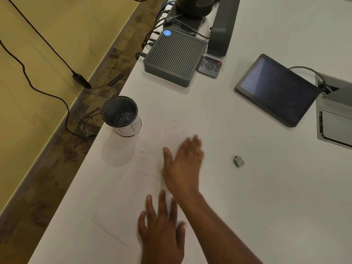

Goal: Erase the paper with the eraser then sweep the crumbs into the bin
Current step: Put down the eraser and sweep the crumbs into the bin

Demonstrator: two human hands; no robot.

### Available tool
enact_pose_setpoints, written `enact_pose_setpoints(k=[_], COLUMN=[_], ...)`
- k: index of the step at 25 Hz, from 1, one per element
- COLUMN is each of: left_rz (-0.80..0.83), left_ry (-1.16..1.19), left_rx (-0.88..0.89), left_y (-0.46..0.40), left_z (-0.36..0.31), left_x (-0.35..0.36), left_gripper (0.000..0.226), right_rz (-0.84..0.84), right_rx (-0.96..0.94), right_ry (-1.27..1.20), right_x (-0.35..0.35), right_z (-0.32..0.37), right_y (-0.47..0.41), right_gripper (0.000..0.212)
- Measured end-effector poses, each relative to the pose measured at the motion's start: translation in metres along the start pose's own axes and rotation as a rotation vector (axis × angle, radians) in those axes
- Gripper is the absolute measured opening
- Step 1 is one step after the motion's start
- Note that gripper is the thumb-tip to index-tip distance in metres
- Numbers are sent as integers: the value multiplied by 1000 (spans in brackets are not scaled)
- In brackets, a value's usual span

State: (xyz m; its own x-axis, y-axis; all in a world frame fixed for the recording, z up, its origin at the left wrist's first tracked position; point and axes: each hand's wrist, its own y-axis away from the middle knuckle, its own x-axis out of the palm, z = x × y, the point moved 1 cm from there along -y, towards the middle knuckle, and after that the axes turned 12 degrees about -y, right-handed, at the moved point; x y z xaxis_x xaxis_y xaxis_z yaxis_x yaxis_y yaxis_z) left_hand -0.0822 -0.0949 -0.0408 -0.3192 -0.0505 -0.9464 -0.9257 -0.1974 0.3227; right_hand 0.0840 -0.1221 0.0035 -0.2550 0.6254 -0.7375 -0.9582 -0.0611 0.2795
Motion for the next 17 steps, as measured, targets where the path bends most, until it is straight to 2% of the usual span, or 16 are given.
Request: enact_pose_setpoints(k=[3,4,6,9,11,12,14,16,17], left_rz=[-35,-35,-24,-7,-16,-37,-53,-52,-45], left_ry=[25,28,23,27,4,3,28,39,31], left_rx=[7,12,47,49,55,56,37,25,24], left_y=[0,-1,-5,-7,-3,0,4,7,8], left_z=[-1,-1,1,1,-1,-2,-3,-5,-6], left_x=[3,3,7,11,10,7,0,-3,-2], left_gripper=[69,71,72,75,75,71,65,63,64], right_rz=[-97,-101,-68,38,-14,-83,-214,-215,-196], right_rx=[301,329,244,10,-28,5,189,429,485], right_ry=[69,69,29,-106,-175,-154,-72,-27,-25], right_x=[-1,5,19,26,9,-1,-18,-24,-20], right_z=[-35,-34,-12,23,16,2,-37,-67,-70], right_y=[33,31,10,-21,-16,-3,35,62,64], right_gripper=[90,91,88,79,76,77,84,92,93])
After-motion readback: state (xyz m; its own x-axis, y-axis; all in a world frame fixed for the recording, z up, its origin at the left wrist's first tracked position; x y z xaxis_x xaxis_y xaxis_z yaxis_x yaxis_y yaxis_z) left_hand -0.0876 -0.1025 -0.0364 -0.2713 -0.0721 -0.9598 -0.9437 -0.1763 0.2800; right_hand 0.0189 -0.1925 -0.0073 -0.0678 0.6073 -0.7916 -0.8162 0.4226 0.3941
